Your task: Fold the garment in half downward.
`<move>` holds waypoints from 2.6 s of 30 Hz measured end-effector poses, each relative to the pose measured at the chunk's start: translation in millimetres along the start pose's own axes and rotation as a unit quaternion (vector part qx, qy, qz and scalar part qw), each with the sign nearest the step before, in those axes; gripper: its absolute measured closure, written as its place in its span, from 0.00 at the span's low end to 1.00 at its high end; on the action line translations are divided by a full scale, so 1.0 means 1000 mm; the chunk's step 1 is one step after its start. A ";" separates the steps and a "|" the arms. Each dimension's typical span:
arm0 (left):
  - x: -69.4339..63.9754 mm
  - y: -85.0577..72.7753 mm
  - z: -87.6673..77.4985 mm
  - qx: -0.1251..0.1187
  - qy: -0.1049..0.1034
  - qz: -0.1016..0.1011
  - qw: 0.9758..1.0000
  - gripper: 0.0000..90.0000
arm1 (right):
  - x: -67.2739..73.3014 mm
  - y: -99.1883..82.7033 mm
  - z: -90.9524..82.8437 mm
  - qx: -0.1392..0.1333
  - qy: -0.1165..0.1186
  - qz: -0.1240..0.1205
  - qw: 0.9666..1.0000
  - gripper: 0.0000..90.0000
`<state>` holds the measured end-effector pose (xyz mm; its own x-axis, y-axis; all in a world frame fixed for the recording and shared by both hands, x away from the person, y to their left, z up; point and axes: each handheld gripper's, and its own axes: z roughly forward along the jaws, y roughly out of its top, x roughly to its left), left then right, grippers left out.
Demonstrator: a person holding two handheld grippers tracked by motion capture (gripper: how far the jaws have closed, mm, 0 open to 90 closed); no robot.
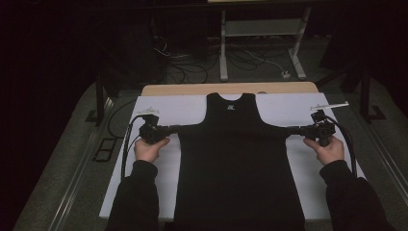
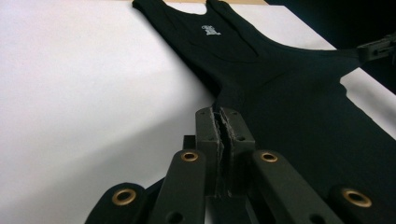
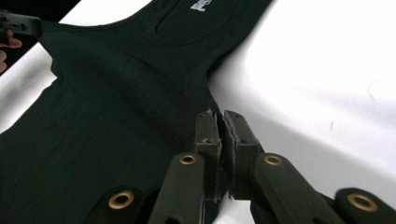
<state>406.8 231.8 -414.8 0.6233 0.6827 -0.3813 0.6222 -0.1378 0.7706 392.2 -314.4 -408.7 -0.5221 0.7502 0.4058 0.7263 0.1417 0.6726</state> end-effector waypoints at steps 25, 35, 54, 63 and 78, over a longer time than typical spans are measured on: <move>-0.013 -0.017 -0.017 0.010 -0.008 -0.017 1.000 0.95 | 0.016 -0.016 -0.014 0.001 -0.002 -0.002 1.000 0.93; -0.019 -0.022 -0.021 0.016 -0.010 -0.017 1.000 0.95 | 0.020 -0.022 -0.017 0.004 0.001 -0.003 1.000 0.92; -0.027 -0.033 -0.030 0.038 -0.021 -0.015 0.999 0.95 | 0.030 -0.033 -0.022 0.015 0.004 -0.003 1.000 0.92; -0.033 -0.039 -0.032 0.059 -0.029 -0.012 0.998 0.95 | 0.035 -0.043 -0.023 0.040 0.006 -0.007 0.999 0.92; -0.041 -0.051 -0.036 0.097 -0.040 -0.007 0.994 0.95 | 0.041 -0.055 -0.028 0.058 0.012 -0.001 0.998 0.92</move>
<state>332.9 236.8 -420.0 0.6449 0.6274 -0.4365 0.7057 -0.2696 0.6552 318.3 -309.2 -411.8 -0.5335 0.7343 0.4197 0.7711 0.2184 0.5980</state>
